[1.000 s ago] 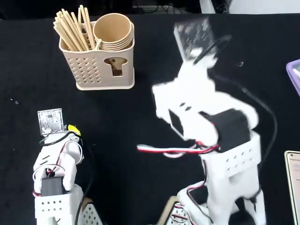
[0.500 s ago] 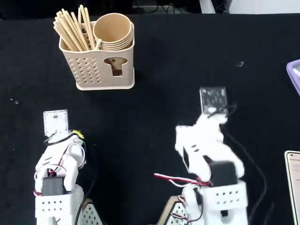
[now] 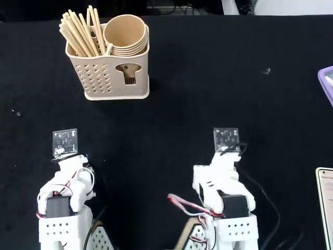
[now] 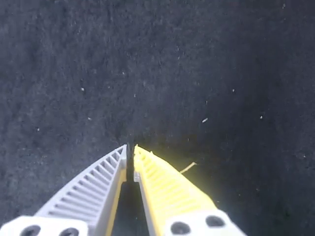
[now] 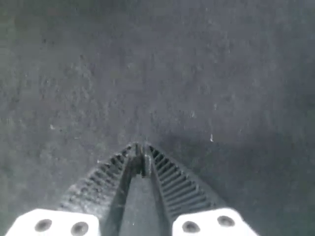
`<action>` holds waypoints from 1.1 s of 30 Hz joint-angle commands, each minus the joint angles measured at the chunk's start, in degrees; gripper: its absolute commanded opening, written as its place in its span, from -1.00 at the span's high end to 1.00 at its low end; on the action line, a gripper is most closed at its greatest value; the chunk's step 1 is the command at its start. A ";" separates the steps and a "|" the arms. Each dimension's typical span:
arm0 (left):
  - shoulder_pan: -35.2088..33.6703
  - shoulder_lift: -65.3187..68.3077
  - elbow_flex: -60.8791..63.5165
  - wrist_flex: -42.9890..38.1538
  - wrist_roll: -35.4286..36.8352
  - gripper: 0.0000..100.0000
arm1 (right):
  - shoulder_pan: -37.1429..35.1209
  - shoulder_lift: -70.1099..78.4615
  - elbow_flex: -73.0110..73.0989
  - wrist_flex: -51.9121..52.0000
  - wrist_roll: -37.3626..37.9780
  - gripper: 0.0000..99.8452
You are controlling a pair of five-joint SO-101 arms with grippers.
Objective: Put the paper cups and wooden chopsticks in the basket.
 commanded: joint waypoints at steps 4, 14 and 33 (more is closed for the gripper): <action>-0.48 -0.26 1.45 0.44 -0.18 0.94 | 1.14 -2.95 0.22 0.70 -0.09 0.98; -0.04 -0.53 1.45 0.53 -0.26 0.94 | 1.14 -4.62 0.13 0.79 -0.09 0.98; -0.40 -0.26 1.45 0.44 -0.18 0.94 | 1.14 -5.32 0.13 0.88 -0.09 0.98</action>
